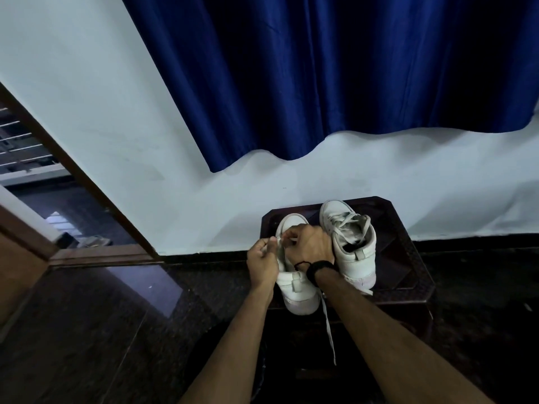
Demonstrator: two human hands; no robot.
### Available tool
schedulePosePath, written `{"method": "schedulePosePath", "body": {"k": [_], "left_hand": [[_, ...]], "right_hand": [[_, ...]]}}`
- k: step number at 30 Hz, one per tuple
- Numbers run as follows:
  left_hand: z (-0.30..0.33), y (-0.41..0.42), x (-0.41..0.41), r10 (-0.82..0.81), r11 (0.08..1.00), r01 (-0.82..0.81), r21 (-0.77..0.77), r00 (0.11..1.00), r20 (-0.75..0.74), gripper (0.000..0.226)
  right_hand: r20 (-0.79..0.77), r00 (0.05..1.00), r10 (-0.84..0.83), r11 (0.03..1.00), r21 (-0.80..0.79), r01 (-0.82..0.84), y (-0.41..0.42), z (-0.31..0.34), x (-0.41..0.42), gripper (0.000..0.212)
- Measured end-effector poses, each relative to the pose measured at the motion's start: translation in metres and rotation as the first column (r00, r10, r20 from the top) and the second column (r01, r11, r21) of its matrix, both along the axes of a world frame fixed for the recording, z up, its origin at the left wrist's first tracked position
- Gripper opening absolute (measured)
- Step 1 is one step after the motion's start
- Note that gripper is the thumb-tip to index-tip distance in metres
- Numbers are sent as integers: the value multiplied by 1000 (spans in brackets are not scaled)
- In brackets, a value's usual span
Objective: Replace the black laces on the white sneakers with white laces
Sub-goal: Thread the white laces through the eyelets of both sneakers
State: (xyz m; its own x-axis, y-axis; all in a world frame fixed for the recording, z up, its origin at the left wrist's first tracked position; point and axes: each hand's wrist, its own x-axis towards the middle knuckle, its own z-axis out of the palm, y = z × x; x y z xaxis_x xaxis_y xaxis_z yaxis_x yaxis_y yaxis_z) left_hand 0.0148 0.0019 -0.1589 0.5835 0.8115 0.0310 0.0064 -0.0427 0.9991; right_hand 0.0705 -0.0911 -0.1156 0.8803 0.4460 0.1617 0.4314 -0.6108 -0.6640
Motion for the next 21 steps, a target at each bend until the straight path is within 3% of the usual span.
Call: {"method": "schedulePosePath", "body": {"k": [5,7,9,10,12,13,15,17,21], "left_hand": [[-5,8,-2,-4,930,61,363,988,-155,32],[-1,6,-4,44,901,56,430,975,-219,40],[7,4,-6,41,972,4,235,981,-189,51],[12,7,-6,-2,1000,1,-6,990,-143,56],[19,16,-7,-100,918,69,-390,993,-59,56],[24,19,-9,-152,875,106,-472,986,-61,47],[30,23,-10,-171,894,96,-438,976,-134,25],[33,25,-9,-147,936,80,-343,974,-174,30],[34,25,-4,-141,961,91,-262,974,-175,19]], "right_hand": [[162,986,41,998,-55,-32,2,0,-6,27],[192,980,61,996,-81,-46,2,1,-8,28],[162,985,62,996,-75,-50,0,2,-8,25],[137,989,54,997,-55,-47,-1,1,-8,24],[117,992,38,999,-26,-35,-3,0,-6,23],[119,992,37,999,-27,-34,-3,0,-6,22],[135,990,42,998,-46,-36,-2,-1,-5,23],[149,988,45,998,-42,-39,-2,-3,-3,23],[159,985,63,998,-36,-58,-3,-5,0,22]]}}
